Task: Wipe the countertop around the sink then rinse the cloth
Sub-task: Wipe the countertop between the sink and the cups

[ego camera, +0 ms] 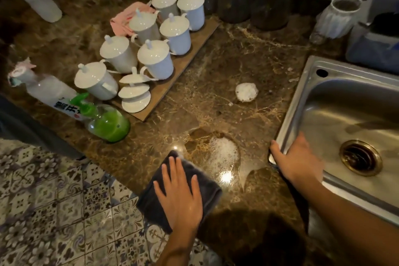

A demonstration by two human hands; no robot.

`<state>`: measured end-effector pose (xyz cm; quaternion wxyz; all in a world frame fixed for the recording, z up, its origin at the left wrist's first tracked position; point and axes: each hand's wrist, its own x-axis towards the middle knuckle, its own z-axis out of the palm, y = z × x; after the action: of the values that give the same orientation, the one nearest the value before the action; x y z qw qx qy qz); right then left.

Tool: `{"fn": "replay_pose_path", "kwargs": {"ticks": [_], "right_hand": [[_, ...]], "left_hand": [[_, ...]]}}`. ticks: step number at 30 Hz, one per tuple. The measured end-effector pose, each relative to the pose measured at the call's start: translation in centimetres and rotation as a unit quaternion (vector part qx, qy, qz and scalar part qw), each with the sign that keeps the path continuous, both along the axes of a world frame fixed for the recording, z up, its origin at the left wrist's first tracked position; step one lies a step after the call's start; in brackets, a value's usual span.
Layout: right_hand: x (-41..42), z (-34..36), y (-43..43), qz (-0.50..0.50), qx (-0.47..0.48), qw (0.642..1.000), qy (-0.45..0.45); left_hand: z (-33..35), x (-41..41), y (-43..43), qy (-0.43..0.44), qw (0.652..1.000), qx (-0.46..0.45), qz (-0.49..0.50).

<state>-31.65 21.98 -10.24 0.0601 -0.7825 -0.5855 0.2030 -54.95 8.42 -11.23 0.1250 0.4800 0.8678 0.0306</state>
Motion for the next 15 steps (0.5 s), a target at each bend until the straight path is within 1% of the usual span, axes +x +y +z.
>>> {"fn": "replay_pose_path", "kwargs": {"ticks": [6,11,15], "right_hand": [[0.1,0.0,0.2,-0.010,-0.019,1.000,0.016],[0.2,-0.2,0.4,-0.001,-0.045,0.999,0.012],[-0.1,0.1,0.7,-0.013,-0.051,0.998,0.029]], "left_hand": [[-0.7,-2.2,3.2,0.048,0.995,-0.001,-0.085],[-0.5,-4.1,10.1,0.053,0.987,0.005,-0.153],[-0.5,-5.3,16.1,0.045,0.976,0.012,-0.211]]}}
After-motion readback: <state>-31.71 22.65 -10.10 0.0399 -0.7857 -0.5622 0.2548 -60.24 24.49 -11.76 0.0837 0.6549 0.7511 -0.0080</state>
